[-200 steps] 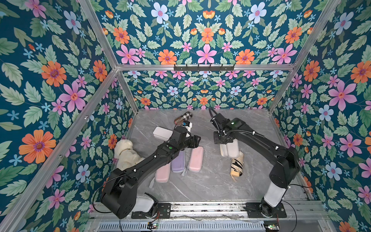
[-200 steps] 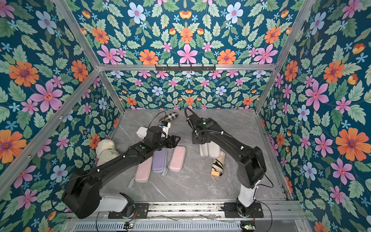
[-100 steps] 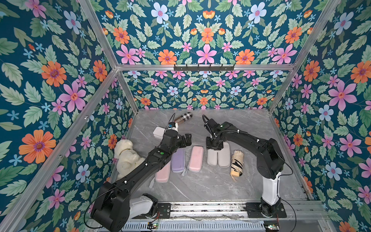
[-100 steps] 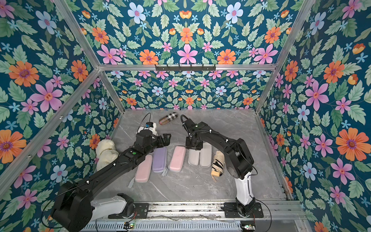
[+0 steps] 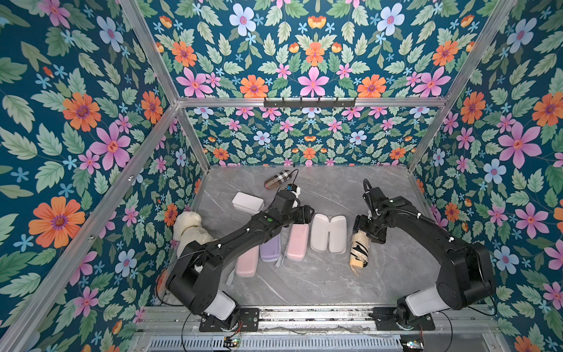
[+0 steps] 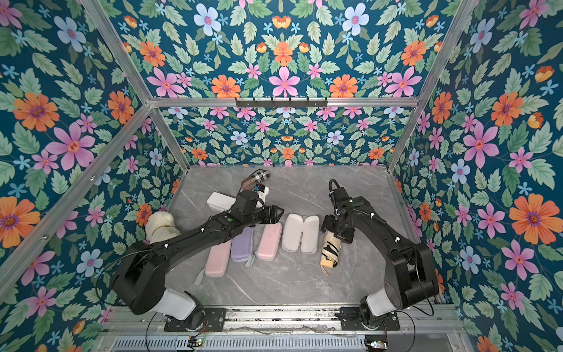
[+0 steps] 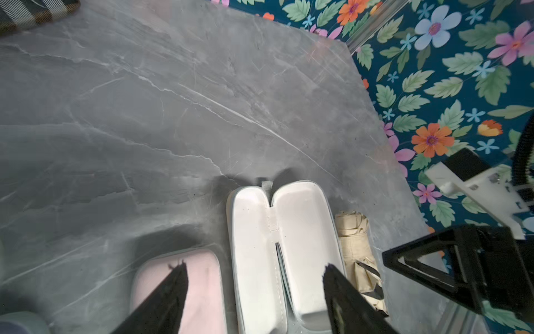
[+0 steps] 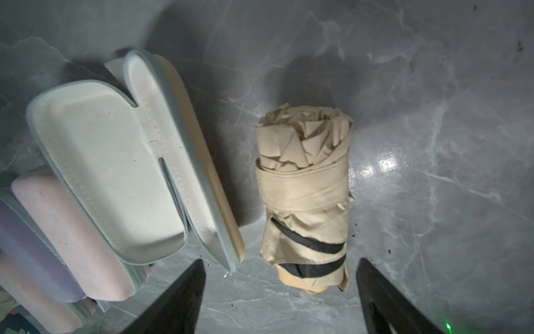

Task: Put umbrellas into zippered umbrella sleeves
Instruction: Adjust the umbrella sleeve, then pick up the umbrella from the center of the board, then place the umbrella in the umbrella sleeve.

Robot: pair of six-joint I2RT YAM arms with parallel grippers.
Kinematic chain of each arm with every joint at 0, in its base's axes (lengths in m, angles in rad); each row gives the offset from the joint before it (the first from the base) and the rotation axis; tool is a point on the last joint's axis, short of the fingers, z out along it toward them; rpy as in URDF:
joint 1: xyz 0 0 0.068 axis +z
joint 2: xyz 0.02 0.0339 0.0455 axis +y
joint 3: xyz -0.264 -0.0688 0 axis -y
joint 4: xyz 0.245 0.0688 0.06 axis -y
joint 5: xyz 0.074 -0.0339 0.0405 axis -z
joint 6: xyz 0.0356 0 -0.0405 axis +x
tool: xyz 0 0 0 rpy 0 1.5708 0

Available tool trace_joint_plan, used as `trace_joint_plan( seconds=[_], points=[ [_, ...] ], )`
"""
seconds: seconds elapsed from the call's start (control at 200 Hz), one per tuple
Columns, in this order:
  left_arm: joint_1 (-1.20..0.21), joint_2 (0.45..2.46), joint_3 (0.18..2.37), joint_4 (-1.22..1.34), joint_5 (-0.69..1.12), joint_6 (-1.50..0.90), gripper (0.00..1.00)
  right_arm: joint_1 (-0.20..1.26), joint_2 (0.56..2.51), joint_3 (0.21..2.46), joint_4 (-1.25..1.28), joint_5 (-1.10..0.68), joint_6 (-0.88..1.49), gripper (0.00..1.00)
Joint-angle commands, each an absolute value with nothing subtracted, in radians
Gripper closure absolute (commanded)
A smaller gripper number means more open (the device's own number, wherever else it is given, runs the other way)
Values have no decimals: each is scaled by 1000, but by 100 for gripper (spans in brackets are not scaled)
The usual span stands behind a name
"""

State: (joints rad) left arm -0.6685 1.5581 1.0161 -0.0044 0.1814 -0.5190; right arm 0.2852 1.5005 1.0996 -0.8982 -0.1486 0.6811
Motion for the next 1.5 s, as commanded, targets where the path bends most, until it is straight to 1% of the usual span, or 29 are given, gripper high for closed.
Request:
trace_joint_plan(
  seconds=[0.0, 0.02, 0.06, 0.135, 0.225, 0.325, 0.34, 0.385, 0.62, 0.72, 0.735, 0.785, 0.95, 1.1, 1.205, 1.32, 1.4, 1.495],
  points=[
    [-679, 1627, 1063, -93, 210, -480, 30, 272, 1525, 1076, -828, -216, 671, 13],
    [-681, 1640, 1072, -100, 215, -478, 31, 270, 1534, 1074, -821, -220, 667, 9],
    [-688, 1666, 1091, -113, 222, -469, 32, 270, 1551, 1067, -808, -221, 660, 7],
    [-693, 1714, 1130, -142, 231, -459, 34, 268, 1582, 1051, -772, -233, 647, 5],
    [-693, 1753, 1156, -143, 224, -454, 37, 265, 1627, 1051, -748, -241, 631, 6],
    [-692, 1799, 1187, -148, 225, -447, 40, 264, 1650, 1053, -731, -221, 618, 12],
    [-692, 1806, 1193, -151, 229, -446, 41, 264, 1681, 1053, -730, -215, 616, 13],
    [-693, 1828, 1207, -156, 245, -444, 42, 263, 1696, 1050, -729, -202, 604, 16],
    [-692, 1914, 1239, -106, 346, -508, 53, 261, 1693, 1026, -753, -112, 530, 40],
    [-693, 1932, 1243, -101, 361, -519, 57, 262, 1667, 1026, -775, -77, 503, 51],
    [-693, 1933, 1244, -98, 363, -520, 58, 261, 1633, 1027, -778, -74, 500, 53],
    [-692, 1940, 1242, -87, 376, -535, 61, 261, 1609, 1032, -792, -59, 491, 57],
    [-697, 1954, 1218, -35, 419, -601, 71, 261, 1527, 1123, -890, -40, 468, 60],
    [-714, 1935, 1140, 86, 433, -705, 81, 271, 1444, 1253, -940, -106, 506, 62],
    [-735, 1926, 1092, 175, 433, -791, 88, 320, 1401, 1280, -820, -127, 604, 65],
    [-748, 1901, 1036, 250, 412, -870, 96, 401, 1368, 1183, -506, -50, 723, 67],
    [-757, 1887, 1006, 275, 392, -895, 99, 446, 1377, 1116, -307, 37, 758, 70],
    [-767, 1882, 976, 304, 379, -927, 100, 475, 1427, 1107, -218, 63, 759, 71]
  ],
)
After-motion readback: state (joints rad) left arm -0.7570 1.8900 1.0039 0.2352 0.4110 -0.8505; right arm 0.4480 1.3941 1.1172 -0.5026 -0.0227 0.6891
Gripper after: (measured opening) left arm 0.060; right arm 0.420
